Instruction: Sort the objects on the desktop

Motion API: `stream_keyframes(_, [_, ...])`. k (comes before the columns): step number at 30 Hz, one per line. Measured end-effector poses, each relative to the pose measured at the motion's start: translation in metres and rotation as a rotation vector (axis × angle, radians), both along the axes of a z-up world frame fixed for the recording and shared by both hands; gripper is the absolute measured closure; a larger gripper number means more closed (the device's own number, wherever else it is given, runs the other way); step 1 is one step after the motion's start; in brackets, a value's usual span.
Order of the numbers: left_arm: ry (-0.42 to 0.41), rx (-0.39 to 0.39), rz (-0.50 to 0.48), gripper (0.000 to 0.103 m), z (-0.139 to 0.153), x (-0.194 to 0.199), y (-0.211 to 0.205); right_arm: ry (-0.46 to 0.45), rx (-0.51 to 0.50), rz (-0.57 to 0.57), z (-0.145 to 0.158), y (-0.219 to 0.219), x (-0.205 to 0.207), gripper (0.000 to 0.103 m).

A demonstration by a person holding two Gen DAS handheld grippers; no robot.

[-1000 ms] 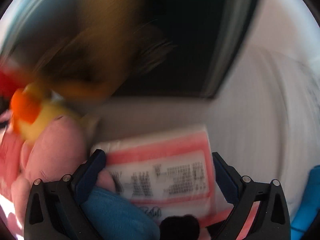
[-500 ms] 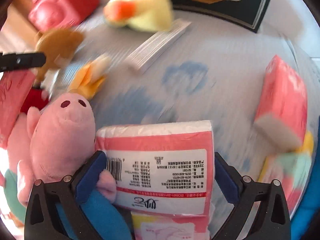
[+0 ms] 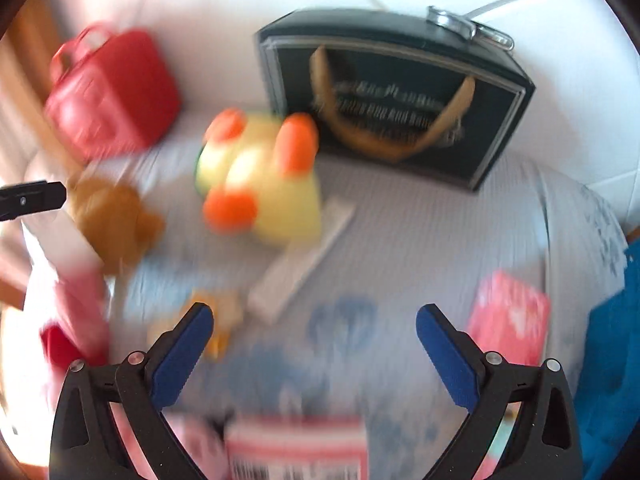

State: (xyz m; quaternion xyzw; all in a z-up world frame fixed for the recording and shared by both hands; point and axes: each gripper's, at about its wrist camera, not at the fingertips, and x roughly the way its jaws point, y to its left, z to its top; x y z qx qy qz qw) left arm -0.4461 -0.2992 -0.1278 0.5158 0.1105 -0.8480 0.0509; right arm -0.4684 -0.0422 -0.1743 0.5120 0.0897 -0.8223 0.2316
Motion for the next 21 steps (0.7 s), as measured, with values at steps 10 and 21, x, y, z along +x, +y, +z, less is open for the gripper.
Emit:
stream_keyframes(10, [0.052, -0.046, 0.031, 0.012, -0.072, -0.132, -0.006, 0.057, -0.004, -0.012, -0.052, -0.077, -0.077, 0.000])
stream_keyframes(21, [-0.029, 0.058, -0.121, 0.011, -0.099, -0.050, 0.036, -0.019, 0.151, 0.302, -0.071, -0.057, -0.040, 0.036])
